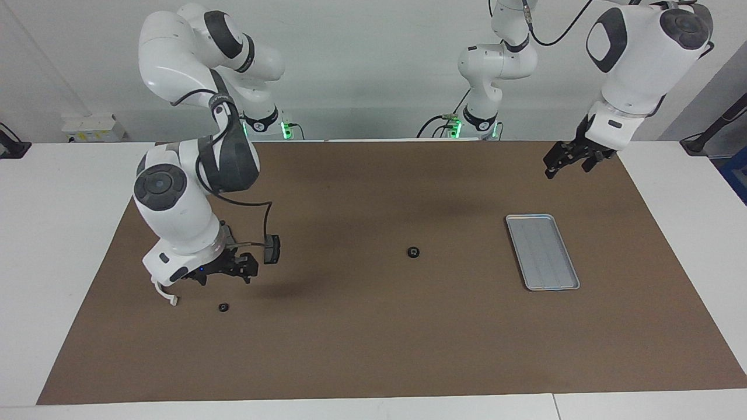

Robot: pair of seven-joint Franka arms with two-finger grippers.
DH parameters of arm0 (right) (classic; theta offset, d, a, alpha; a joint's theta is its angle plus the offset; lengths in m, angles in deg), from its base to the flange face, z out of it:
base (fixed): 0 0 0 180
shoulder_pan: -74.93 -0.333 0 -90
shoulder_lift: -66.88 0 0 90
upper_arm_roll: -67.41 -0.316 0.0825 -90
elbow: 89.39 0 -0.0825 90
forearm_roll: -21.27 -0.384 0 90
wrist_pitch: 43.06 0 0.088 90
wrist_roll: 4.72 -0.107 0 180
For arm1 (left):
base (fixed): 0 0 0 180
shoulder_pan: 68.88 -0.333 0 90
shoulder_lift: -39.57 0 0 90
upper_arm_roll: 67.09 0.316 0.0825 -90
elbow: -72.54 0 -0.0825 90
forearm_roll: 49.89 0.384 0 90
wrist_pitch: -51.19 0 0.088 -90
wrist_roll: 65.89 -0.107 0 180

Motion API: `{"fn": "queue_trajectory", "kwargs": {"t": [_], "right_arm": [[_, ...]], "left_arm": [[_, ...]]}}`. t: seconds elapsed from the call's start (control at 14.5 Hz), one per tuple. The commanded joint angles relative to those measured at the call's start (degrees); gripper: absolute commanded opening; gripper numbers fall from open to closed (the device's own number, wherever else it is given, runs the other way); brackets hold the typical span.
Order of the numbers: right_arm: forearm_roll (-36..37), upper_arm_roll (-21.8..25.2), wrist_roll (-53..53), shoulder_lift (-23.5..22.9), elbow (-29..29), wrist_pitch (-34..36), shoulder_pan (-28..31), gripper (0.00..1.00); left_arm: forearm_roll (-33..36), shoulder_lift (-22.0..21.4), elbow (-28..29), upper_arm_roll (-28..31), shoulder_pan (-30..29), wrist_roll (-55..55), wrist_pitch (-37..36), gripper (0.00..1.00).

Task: Pick bearing gear from pile to tray

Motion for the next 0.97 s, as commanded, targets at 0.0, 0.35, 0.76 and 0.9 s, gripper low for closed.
{"fn": "queue_trajectory", "kwargs": {"t": [0.0, 0.35, 0.76, 0.9], "right_arm": [[0.96, 0.05, 1.31, -1.16, -1.63, -2.79, 1.77, 1.0], [0.61, 1.54, 0.51, -4.67, -1.63, -6.74, 2.56, 1.0], [0.52, 1.9, -2.64, -6.79, -2.41, -7.63, 2.91, 0.98], [0.96, 1.99, -4.14, -6.7, -2.5, -6.84, 2.92, 0.96]], "left_arm": [[-0.98, -2.47, 6.04, 0.17, 4.58, 9.73, 7.34, 1.0], [-1.69, 3.14, 8.86, 0.34, 12.92, 23.98, 15.69, 1.0], [-1.52, 14.03, 8.35, 0.61, 22.33, 35.23, 25.37, 1.0], [-0.9, 19.83, 7.29, 0.61, 25.32, 41.47, 29.05, 1.0]]}}
